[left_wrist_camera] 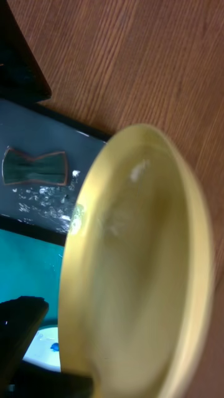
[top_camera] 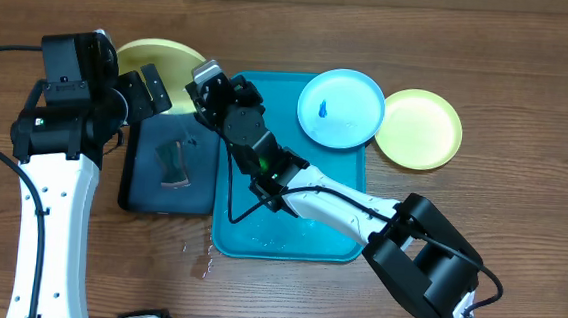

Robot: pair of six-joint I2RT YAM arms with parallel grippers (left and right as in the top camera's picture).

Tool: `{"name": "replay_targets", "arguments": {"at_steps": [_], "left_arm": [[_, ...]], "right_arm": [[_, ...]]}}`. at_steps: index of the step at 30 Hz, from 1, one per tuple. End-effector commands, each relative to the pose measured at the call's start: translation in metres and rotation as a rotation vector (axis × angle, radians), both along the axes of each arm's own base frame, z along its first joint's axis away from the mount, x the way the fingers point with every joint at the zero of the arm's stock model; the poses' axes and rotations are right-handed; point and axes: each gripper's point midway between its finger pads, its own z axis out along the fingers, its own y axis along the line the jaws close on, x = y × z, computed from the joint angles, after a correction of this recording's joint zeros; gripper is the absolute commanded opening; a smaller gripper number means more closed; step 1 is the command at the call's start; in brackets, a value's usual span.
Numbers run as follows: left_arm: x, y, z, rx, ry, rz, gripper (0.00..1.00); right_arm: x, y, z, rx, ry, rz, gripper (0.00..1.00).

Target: Clean dirty plates on tray and stack at the side

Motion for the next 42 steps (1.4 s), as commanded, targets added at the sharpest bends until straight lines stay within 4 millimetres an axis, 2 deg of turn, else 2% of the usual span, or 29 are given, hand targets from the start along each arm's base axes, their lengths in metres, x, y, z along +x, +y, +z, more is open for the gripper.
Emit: {"name": "replay_targets", "arguments": {"at_steps": [1, 5, 19, 25, 32, 37, 42], "left_arm": [[0.002, -0.002, 0.000, -0.015, -0.001, -0.001, 1.00], [0.002, -0.002, 0.000, -0.015, -0.002, -0.001, 1.00], [0.002, -0.002, 0.000, -0.015, -0.002, -0.001, 1.00], [0.002, -0.002, 0.000, -0.015, -0.002, -0.001, 1.00], [0.002, -0.002, 0.000, -0.015, -0.001, -0.001, 1.00], [0.002, -0.002, 0.000, -0.015, -0.002, -0.001, 1.00], [0.002, -0.002, 0.000, -0.015, -0.002, -0.001, 1.00]], "right_arm": [[-0.001, 0.003, 0.027, 0.003, -0.095, -0.006, 0.04], [-0.003, 0.001, 0.041, 0.051, -0.132, -0.008, 0.04], [-0.012, 0.008, 0.054, 0.094, -0.167, 0.020, 0.04], [-0.016, 0.003, 0.075, 0.163, -0.227, 0.014, 0.04], [-0.013, 0.005, 0.064, 0.125, -0.198, 0.015, 0.04], [-0.014, 0.004, 0.068, 0.140, -0.208, 0.015, 0.04], [-0.006, -0.007, 0.060, 0.186, -0.149, -0.058, 0.04]]}}
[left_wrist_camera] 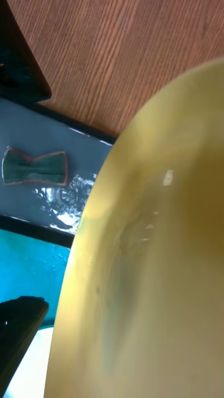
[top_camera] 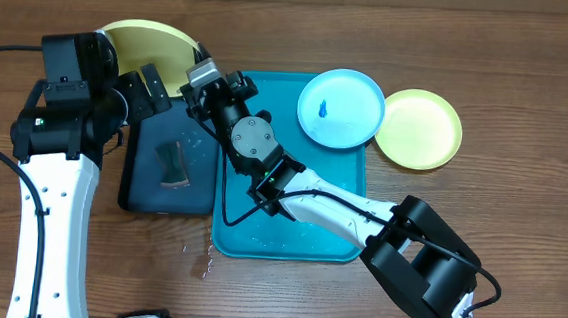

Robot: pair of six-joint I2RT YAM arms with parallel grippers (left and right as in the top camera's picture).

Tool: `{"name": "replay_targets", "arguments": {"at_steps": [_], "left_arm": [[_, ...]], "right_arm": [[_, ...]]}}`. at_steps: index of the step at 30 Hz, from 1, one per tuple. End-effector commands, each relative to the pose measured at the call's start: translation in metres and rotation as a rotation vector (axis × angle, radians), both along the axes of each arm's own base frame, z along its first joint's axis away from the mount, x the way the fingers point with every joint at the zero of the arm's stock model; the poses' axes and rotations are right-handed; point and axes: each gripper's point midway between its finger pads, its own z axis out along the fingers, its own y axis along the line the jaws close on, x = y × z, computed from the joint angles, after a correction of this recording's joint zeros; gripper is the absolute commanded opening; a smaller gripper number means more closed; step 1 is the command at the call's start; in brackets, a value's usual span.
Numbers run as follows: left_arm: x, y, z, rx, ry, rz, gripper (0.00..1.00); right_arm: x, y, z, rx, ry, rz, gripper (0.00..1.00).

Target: Clean dirty plates on tray and stack at the side

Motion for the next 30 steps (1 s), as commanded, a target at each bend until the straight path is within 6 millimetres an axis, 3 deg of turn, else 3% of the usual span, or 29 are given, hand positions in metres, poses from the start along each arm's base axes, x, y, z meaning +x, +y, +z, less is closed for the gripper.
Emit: {"name": "replay_targets", "arguments": {"at_steps": [1, 6, 14, 17, 23, 26, 30], "left_arm": [[0.002, -0.002, 0.000, -0.014, -0.002, -0.001, 1.00], [0.002, -0.002, 0.000, -0.014, -0.002, -0.001, 1.00], [0.002, -0.002, 0.000, -0.014, -0.002, -0.001, 1.00], [0.002, -0.002, 0.000, -0.014, -0.002, -0.001, 1.00], [0.002, -0.002, 0.000, -0.014, -0.002, -0.001, 1.00], [0.002, -0.002, 0.000, -0.014, -0.002, -0.001, 1.00], [0.002, -0.002, 0.000, -0.014, -0.002, -0.001, 1.00]], "right_arm": [[0.007, -0.010, 0.008, 0.089, 0.036, -0.061, 0.04], [0.012, -0.011, -0.016, 0.111, 0.147, -0.073, 0.04], [0.009, -0.016, -0.109, 0.205, 0.574, -0.115, 0.04], [0.005, -0.018, -0.126, 0.217, 0.657, -0.119, 0.04], [0.008, -0.024, -0.119, 0.202, 0.682, -0.097, 0.04], [0.013, -0.039, -0.108, 0.196, 0.701, -0.104, 0.04], [0.026, -0.076, -0.088, 0.202, 0.719, -0.151, 0.04]]}}
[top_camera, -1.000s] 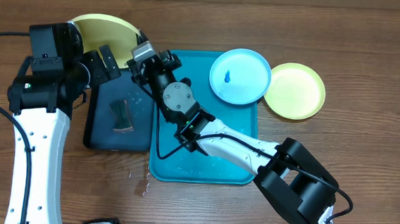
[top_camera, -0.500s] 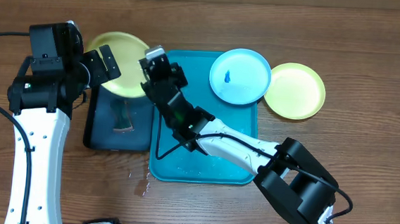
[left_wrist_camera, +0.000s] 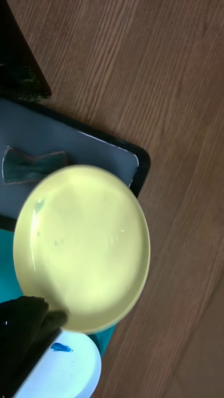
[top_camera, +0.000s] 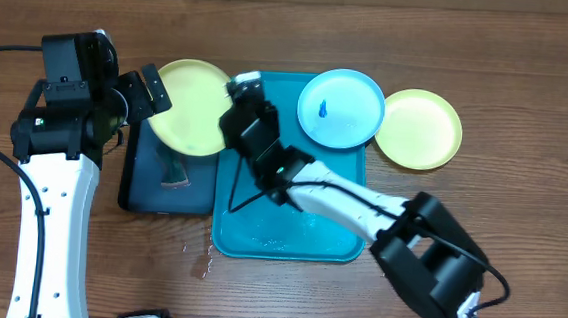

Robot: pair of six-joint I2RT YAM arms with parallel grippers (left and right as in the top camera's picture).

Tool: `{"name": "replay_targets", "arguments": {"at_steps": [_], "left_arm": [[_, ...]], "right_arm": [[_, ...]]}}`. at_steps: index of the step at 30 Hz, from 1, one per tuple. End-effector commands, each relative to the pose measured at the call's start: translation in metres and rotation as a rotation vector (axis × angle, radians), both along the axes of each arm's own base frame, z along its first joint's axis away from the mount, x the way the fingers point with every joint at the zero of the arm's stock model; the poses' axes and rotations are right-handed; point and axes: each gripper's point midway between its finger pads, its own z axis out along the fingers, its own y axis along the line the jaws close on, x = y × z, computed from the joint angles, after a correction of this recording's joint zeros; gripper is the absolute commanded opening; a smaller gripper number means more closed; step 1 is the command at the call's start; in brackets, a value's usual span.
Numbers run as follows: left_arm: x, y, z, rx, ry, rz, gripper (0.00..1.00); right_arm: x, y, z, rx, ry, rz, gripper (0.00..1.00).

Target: Clean dirty plates on tray and stack at the side

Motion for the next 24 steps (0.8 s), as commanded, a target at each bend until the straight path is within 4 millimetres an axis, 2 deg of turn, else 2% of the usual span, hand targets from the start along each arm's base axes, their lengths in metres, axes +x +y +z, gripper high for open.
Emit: {"name": "replay_targets", "arguments": {"at_steps": [1, 4, 6, 9, 12, 17, 24], "left_arm": [[0.002, -0.002, 0.000, -0.014, -0.001, -0.001, 1.00], [0.002, -0.002, 0.000, -0.014, -0.001, -0.001, 1.00], [0.002, -0.002, 0.000, -0.013, -0.001, -0.001, 1.00], [0.002, -0.002, 0.000, -0.014, -0.001, -0.001, 1.00], [0.002, -0.002, 0.000, -0.014, -0.001, -0.001, 1.00], [0.002, -0.002, 0.000, -0.014, -0.001, -0.001, 1.00], [0.002, -0.002, 0.000, -0.014, -0.001, -0.001, 1.00]], "right_arm": [[0.018, -0.032, 0.073, 0.118, -0.056, -0.043, 0.04], [0.027, -0.067, 0.081, 0.110, -0.005, -0.061, 0.04], [0.031, -0.094, 0.078, 0.114, 0.056, -0.100, 0.04], [0.032, -0.142, 0.068, 0.126, 0.173, -0.187, 0.04], [0.032, -0.198, 0.050, 0.159, 0.317, -0.286, 0.04], [0.023, -0.283, 0.016, 0.210, 0.538, -0.402, 0.04], [-0.003, -0.391, -0.005, 0.313, 0.706, -0.623, 0.04]]}}
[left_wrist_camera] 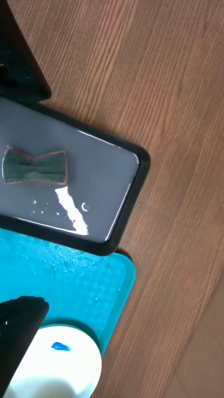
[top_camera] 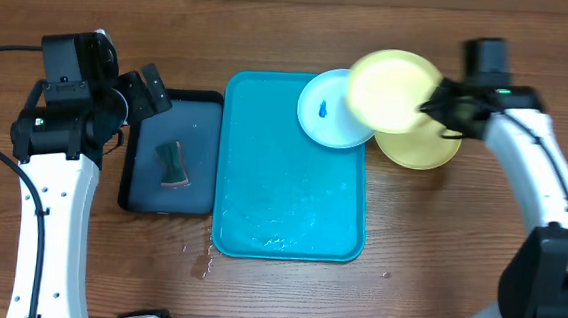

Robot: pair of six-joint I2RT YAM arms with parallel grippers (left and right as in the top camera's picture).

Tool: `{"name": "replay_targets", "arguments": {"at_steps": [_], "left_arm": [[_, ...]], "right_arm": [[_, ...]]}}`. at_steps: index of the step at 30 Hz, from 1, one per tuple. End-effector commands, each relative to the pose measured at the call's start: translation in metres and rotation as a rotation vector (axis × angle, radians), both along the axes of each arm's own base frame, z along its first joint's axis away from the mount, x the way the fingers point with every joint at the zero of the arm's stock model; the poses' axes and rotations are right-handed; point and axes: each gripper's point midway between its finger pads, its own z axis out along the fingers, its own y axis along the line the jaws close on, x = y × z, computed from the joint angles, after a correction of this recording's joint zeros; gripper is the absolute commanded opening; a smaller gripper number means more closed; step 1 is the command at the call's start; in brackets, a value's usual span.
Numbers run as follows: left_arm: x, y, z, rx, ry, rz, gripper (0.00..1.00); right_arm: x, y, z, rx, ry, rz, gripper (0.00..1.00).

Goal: Clean dirty plates on tray and stack at the side
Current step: 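Carry the yellow plate right and lower it onto the other yellow plate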

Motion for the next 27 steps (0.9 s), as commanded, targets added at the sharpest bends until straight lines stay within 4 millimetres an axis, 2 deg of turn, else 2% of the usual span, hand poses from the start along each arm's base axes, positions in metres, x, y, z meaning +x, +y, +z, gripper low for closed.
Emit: {"name": "replay_targets", "arguments": {"at_steps": [1, 5, 8, 15, 19, 27], "left_arm": [[0.002, -0.002, 0.000, -0.012, -0.001, 0.001, 1.00], [0.002, -0.002, 0.000, -0.012, -0.001, 0.001, 1.00], [0.002, -0.002, 0.000, -0.012, -0.001, 0.001, 1.00], [0.002, -0.002, 0.000, -0.012, -0.001, 0.001, 1.00], [0.002, -0.002, 0.000, -0.012, -0.001, 0.001, 1.00], [0.002, -0.002, 0.000, -0.012, -0.002, 0.001, 1.00]], "right_arm": [[-0.006, -0.028, 0.009, 0.078, 0.004, -0.074, 0.04], [-0.022, -0.063, 0.000, 0.080, 0.054, -0.163, 0.04], [-0.032, -0.076, -0.007, 0.086, 0.082, -0.199, 0.04], [-0.050, -0.073, -0.033, 0.090, 0.147, -0.207, 0.04], [-0.057, -0.079, -0.047, 0.055, 0.161, -0.222, 0.04], [-0.063, -0.073, -0.058, 0.052, 0.177, -0.212, 0.04]]}}
